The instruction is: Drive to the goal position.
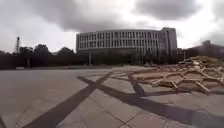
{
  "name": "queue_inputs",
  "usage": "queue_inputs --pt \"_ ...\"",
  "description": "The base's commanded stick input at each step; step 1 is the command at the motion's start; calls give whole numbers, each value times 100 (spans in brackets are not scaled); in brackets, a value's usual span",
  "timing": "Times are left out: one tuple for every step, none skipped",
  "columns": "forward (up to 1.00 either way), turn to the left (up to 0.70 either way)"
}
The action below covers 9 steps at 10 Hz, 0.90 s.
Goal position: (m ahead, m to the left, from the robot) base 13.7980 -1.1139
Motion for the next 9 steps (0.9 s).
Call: queue_inputs --pt "30 0" --pt "30 2" --pt "30 1" --pt "30 2" --pt "30 2" --pt "30 2" --pt "30 2" --pt "30 1" --pt "30 1"
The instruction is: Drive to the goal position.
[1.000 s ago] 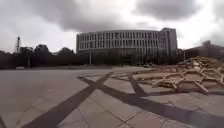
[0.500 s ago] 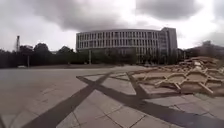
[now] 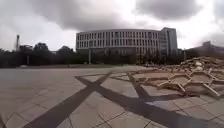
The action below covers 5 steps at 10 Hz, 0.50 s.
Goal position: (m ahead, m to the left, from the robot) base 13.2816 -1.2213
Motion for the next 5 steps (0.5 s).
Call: queue_inputs --pt "30 0" --pt "30 0" --pt "30 -1" --pt "30 -1" --pt "30 -1"
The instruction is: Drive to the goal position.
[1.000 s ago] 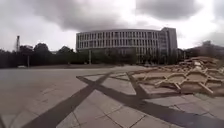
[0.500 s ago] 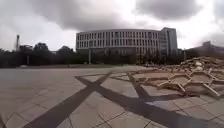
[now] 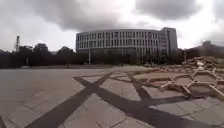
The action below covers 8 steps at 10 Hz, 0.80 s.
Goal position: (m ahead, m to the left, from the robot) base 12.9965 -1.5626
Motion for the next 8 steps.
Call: queue_inputs --pt "30 0" --pt "30 0" --pt "30 0" --pt "30 0" --pt "30 0" --pt "30 0" --pt "30 0" --pt "30 0"
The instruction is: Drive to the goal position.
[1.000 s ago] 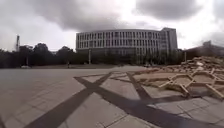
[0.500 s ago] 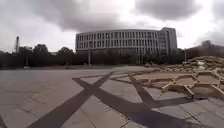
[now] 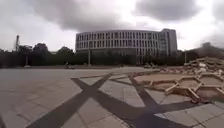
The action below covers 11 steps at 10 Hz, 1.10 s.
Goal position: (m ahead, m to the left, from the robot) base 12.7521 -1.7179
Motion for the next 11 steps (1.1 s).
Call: queue_inputs --pt "30 0" --pt "30 0" --pt "30 0" --pt "30 0" --pt "30 0" --pt "30 0" --pt "30 0" --pt "30 0" --pt "30 0" --pt "30 0" --pt "30 0"
